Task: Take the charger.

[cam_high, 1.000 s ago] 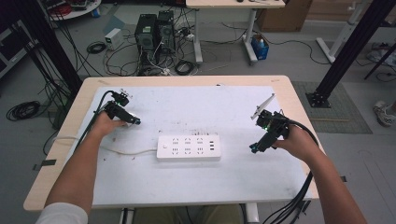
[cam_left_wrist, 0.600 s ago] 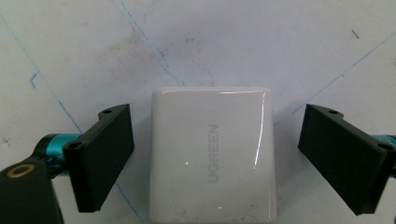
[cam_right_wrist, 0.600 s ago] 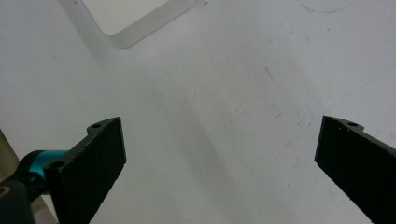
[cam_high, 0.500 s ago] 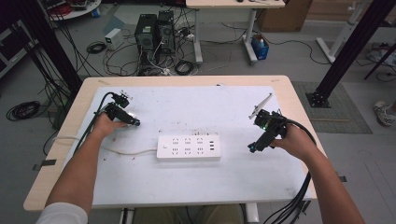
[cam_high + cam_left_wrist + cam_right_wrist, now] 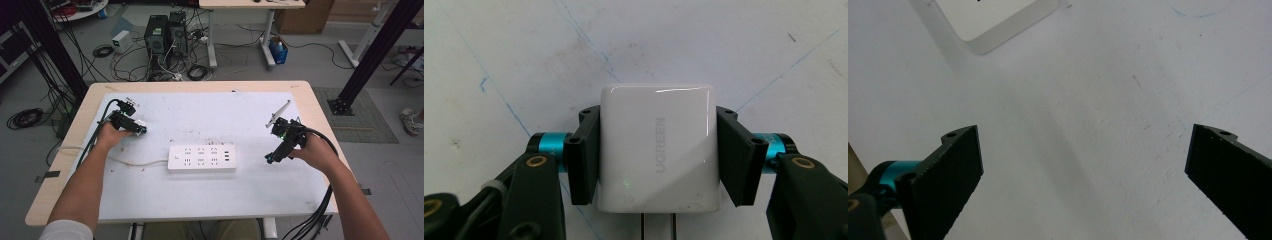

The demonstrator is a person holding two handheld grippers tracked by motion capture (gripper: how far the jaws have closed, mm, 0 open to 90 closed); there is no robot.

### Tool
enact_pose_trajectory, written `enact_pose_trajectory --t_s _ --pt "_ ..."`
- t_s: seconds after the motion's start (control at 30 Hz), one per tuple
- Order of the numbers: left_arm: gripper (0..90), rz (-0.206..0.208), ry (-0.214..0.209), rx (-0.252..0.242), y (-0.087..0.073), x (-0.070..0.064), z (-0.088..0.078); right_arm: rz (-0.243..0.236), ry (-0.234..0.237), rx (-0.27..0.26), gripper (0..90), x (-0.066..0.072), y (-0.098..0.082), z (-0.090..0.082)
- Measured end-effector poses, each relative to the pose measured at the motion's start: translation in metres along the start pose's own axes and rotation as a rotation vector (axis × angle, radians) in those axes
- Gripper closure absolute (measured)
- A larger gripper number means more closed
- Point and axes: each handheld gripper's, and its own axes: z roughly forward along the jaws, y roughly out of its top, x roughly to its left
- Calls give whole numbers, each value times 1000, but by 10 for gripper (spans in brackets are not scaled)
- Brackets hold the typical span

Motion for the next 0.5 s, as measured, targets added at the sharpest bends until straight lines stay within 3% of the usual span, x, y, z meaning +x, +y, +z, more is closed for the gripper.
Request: enact_pose_trajectory --t_s 0.13,0.17,0.2,0.23,0.5 --pt "425 8 0 -2 1 -4 -2 4 -3 0 13 0 0 -1" --pt "425 16 -8 -37 3 -8 -10 4 -6 -2 13 1 -1 -1" --pt "426 16 -8 -37 3 -8 -10 5 -8 -1 13 1 -1 -1" --pt "425 14 -22 -70 4 -10 -19 4 -8 -1 14 1 -1 -1" --pt "425 47 -48 -156 5 -25 -64 10 -21 -6 15 3 -1 -2"
